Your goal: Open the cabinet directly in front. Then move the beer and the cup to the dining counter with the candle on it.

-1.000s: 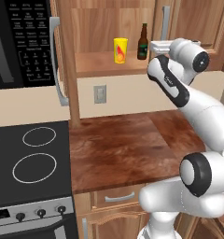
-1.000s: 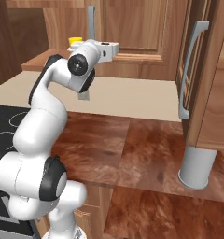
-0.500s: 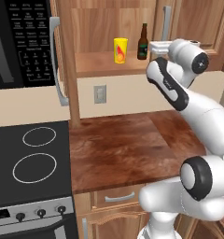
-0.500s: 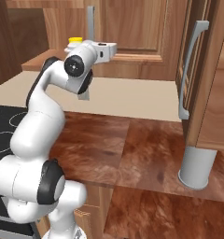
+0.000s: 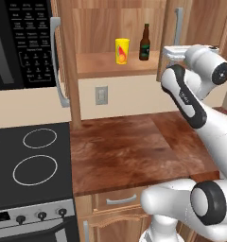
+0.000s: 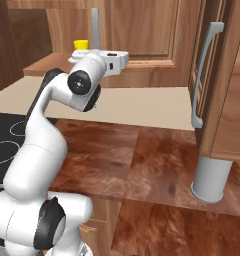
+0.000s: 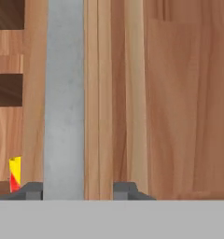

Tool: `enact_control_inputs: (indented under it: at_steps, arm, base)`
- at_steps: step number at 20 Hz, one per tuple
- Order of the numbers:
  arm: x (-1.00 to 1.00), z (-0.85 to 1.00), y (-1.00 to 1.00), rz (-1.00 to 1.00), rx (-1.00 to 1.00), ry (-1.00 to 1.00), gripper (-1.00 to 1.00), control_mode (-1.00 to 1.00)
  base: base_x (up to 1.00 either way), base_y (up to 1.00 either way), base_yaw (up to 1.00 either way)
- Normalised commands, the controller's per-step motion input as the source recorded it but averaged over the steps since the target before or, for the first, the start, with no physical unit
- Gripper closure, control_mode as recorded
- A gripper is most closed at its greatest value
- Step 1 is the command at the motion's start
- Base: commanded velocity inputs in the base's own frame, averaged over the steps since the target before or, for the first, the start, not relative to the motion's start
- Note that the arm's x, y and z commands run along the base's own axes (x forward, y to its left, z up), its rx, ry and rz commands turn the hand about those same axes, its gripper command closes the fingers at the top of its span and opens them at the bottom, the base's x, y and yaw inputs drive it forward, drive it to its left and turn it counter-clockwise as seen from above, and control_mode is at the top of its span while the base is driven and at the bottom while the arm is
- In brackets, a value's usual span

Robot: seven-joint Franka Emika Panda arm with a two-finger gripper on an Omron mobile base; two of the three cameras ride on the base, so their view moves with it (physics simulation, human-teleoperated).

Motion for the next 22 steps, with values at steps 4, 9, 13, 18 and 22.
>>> enact_control_inputs:
  at_steps: [4, 9, 13, 18, 22]
  arm:
    - [-0.67, 0.00, -0.85, 0.00, 0.00, -0.02, 1.00, -1.00]
    - [-0.70, 0.00, -0.94, 0.00, 0.00, -0.02, 1.00, -1.00]
    - [-0.68, 0.00, -1.00, -0.01, 0.00, -0.01, 1.00, -1.00]
    - [-0.68, 0.00, -1.00, -0.01, 0.00, -0.02, 1.00, -1.00]
    - [-0.66, 0.00, -1.00, -0.02, 0.00, -0.01, 1.00, -1.00]
  base:
    - [0.00, 0.00, 0.00]
    - [0.00, 0.00, 0.00]
    - [0.00, 0.00, 0.00]
    - [0.00, 0.00, 0.00]
    - [0.00, 0.00, 0.00]
